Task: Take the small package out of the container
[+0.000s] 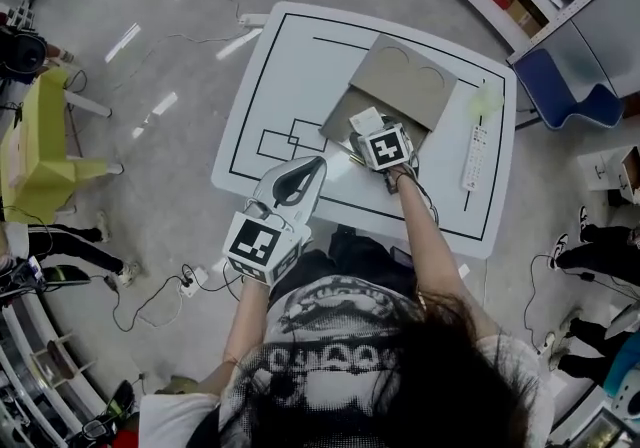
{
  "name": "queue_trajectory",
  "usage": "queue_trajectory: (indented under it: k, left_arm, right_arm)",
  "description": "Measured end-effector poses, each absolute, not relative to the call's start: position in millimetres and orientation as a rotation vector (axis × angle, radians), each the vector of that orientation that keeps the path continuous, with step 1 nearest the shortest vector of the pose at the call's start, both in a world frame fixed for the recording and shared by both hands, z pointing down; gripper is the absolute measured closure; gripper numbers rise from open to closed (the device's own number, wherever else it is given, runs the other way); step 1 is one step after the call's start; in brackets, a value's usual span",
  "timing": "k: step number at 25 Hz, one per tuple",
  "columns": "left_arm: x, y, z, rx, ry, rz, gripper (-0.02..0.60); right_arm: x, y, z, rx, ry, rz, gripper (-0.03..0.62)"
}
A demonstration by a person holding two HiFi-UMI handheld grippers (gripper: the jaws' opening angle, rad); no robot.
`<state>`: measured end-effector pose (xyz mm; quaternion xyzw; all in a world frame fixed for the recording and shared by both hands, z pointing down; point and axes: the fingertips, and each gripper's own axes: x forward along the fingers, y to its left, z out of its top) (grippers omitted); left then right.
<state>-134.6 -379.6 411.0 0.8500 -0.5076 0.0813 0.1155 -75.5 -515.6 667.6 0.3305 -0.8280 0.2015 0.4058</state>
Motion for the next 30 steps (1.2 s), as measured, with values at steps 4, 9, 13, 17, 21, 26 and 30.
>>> queue_trajectory:
  k: [4,9,13,17,21,26,30]
  left_arm:
    - [-136.6,-370.8,410.6,2.493,-1.49,0.24,0.581]
    - [-133.8,-361.0,410.6,2.499,-1.483,0.235,0.581]
    - [-132.0,-350.1,409.3,2.508,-1.471,0.231,0.581]
    - [-131.4,-337.9,408.6,2.514,-1.466,0.225,0.581]
    - [-131.1,-320.6,405.3,2.523,-1.461,0.22,0.581]
    - [-129.7,-295.8,404.7,2.529,-1.461,0.217,0.581]
    - [-134.0,-273.5,403.1,2.533,-1.467,0.209,0.581]
  right_arm:
    - [-69.8,-511.1,658.2,0.845,-2.11,0.482,0.235]
    - [-63.4,-507.6,615.4,0.9,-2.196,0.45,0.235]
    - [-62.1,-494.4,577.3,0.925,-2.274,0.453,0.235]
    - [-60.7,-472.5,541.9,0.933,-2.352,0.444,0.234]
    - [-58.2,-443.2,512.9,0.928,-2.403,0.42,0.234]
    - [-55.4,-404.7,486.2,0.914,-2.454,0.387,0.233]
    - [-55.4,-371.7,472.1,0.907,-2.479,0.374,0.234]
